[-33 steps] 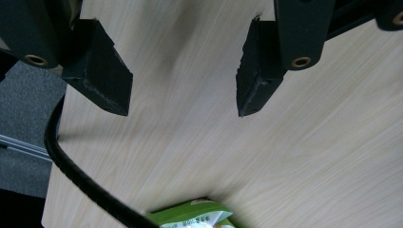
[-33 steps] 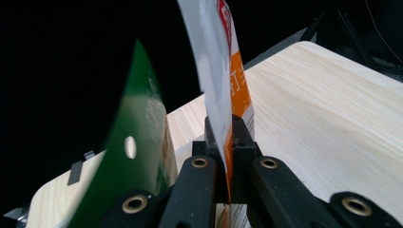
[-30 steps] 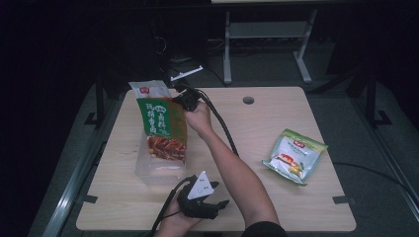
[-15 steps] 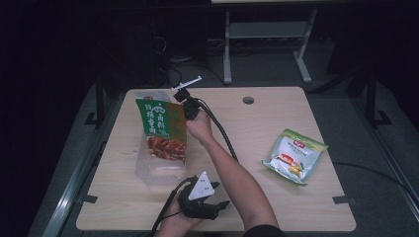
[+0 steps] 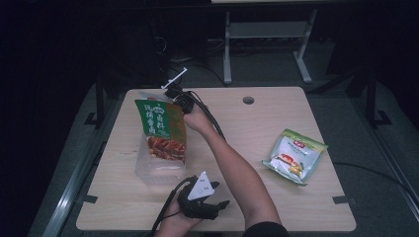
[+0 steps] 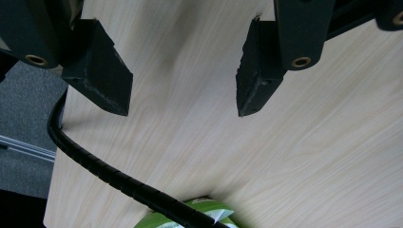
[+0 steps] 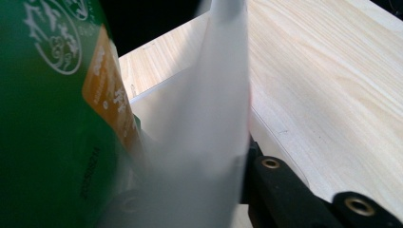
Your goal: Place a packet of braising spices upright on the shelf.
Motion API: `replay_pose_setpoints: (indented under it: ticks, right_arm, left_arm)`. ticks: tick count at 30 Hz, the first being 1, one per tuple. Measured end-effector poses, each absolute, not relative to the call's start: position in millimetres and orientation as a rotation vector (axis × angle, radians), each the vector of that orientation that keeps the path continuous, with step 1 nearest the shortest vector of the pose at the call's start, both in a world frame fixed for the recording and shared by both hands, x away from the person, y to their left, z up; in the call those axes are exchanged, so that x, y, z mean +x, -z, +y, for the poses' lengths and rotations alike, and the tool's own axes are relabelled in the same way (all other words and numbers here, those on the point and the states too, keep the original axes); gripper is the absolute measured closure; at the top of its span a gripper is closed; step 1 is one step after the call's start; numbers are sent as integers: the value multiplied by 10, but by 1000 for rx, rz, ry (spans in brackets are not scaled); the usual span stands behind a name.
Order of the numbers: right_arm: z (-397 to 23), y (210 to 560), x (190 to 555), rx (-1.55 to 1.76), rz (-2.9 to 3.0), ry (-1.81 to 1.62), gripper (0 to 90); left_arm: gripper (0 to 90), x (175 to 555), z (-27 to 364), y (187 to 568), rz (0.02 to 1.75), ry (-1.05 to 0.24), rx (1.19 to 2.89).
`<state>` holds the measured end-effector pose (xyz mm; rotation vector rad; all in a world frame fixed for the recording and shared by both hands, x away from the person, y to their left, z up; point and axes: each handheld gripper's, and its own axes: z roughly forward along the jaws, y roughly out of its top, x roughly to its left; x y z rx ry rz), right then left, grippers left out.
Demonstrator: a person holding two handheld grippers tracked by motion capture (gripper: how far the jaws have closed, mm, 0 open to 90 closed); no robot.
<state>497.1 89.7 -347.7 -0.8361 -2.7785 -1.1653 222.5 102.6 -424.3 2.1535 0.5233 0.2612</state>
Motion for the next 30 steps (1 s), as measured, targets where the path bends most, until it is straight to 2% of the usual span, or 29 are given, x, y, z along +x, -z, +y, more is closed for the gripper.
replay_pose_setpoints:
  ticks: [11,24,30]
  right_arm:
    - [826,3448,4916,-838,-2632,1354,900]
    - [786,3709,4892,-800,-2647,1385,900]
    - [748,3816,4915,-884,-2628,1353,900]
  left_arm:
    - [366,2240,1058,4232,534,-271,2148]
    - [366,2246,1061,4233,539,-268,2141]
    - [366,2258,1081,4239,548,-263,2140]
